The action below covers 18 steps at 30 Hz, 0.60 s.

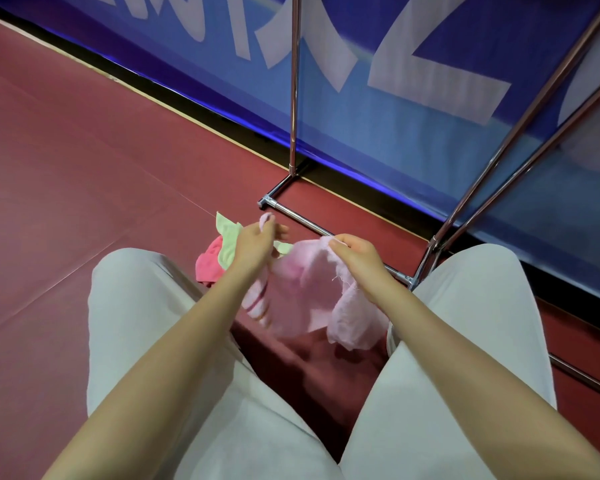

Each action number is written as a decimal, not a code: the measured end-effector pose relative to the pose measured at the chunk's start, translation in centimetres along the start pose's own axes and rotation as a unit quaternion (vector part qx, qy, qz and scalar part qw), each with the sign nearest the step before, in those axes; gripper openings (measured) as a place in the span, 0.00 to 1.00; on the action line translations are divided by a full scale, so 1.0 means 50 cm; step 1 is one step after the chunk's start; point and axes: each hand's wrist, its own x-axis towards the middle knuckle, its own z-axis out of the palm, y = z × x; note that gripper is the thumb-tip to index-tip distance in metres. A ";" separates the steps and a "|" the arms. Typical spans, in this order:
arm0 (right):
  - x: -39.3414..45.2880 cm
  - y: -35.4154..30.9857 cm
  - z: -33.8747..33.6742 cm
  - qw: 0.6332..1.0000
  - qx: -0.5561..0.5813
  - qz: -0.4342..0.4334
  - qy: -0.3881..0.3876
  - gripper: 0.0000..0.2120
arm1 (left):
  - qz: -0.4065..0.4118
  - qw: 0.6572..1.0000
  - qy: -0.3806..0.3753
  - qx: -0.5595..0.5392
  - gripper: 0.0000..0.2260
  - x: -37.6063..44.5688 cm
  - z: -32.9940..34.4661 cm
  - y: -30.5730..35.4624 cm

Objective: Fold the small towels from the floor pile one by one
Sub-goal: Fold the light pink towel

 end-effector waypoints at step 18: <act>0.009 -0.013 -0.022 0.998 0.042 0.034 0.019 0.07 | 0.043 0.986 -0.157 0.019 0.15 -0.060 0.090 -0.008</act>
